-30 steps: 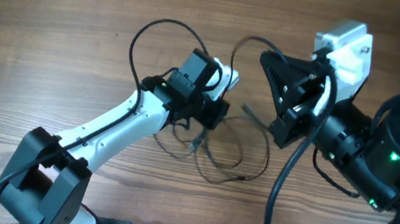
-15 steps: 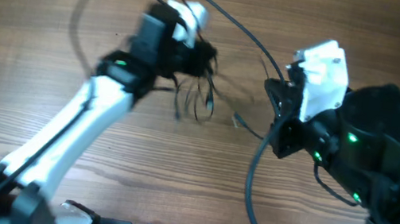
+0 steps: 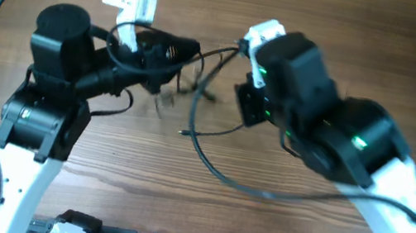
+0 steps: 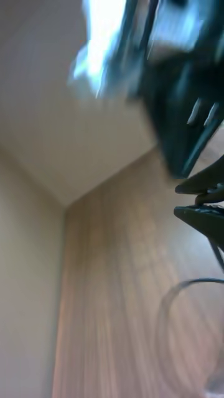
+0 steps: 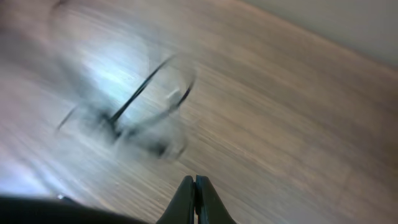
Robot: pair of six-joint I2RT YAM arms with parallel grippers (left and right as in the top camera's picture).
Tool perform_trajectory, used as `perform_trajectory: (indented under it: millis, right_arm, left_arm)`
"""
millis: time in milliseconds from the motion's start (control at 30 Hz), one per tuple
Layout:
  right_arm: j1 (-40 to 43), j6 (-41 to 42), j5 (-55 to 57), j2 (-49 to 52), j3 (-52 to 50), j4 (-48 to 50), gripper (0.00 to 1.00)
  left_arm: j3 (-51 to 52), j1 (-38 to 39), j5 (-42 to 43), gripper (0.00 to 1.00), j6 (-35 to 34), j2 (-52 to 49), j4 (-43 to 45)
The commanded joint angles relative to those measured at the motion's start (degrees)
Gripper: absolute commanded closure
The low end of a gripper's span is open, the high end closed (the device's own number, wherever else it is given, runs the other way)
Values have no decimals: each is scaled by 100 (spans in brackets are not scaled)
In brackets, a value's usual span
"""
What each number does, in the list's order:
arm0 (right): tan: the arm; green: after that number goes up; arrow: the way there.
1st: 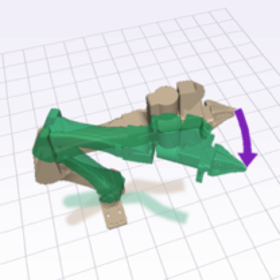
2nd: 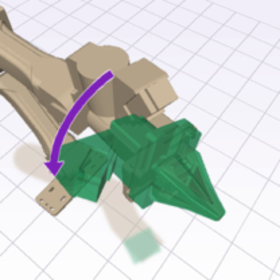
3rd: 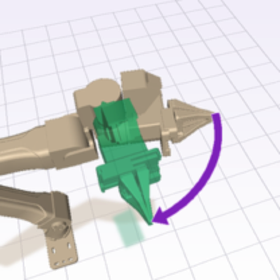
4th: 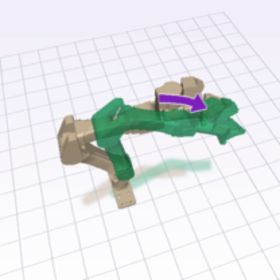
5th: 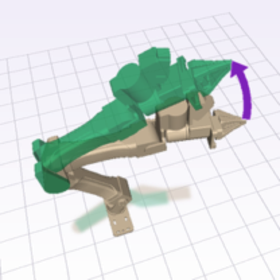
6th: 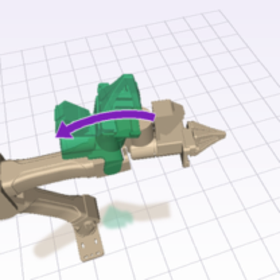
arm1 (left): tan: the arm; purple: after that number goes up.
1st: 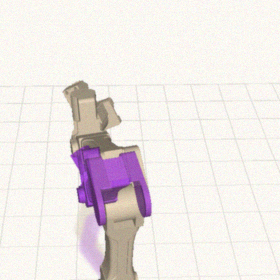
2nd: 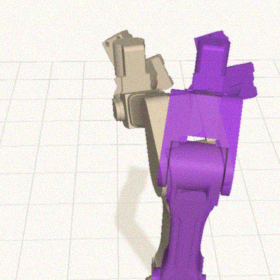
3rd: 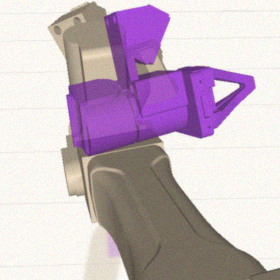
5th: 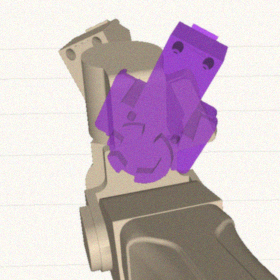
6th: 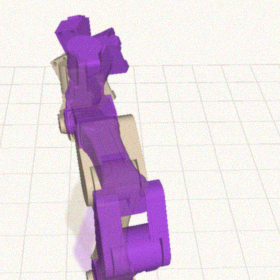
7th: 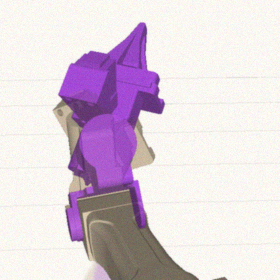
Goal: Untangle cables
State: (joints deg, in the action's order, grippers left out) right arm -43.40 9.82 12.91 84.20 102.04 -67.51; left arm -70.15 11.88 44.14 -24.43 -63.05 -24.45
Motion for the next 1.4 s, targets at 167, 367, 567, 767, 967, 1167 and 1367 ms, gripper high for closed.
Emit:
perform_trajectory:
  millis: [167,367,567,767,967,1167,1367]
  right_arm:
    - [389,962,1016,87,22,-297,92]
    - [695,310,-162,87,22,-280,48]
    - [695,-1633,-2682,87,22,-426,0]
    - [695,-2518,-3547,109,22,-682,0]
    - [695,-2518,-3547,114,20,-669,0]
    - [695,-2483,-3528,120,22,-623,0]
    - [695,-2463,-3532,120,20,-413,0]
  left_arm:
    - [-98,-555,-1919,94,-382,109,-1051]
    - [-98,-931,1875,94,-754,79,872]
    - [-96,-1045,2157,91,-1355,76,1794]
    - [-96,-1130,1987,91,-1047,7,935]
    - [-96,-1132,1985,89,-1032,2,741]
    - [-96,-1130,1738,88,-564,-24,358]
    - [-96,-1095,-1263,91,632,-284,-1462]
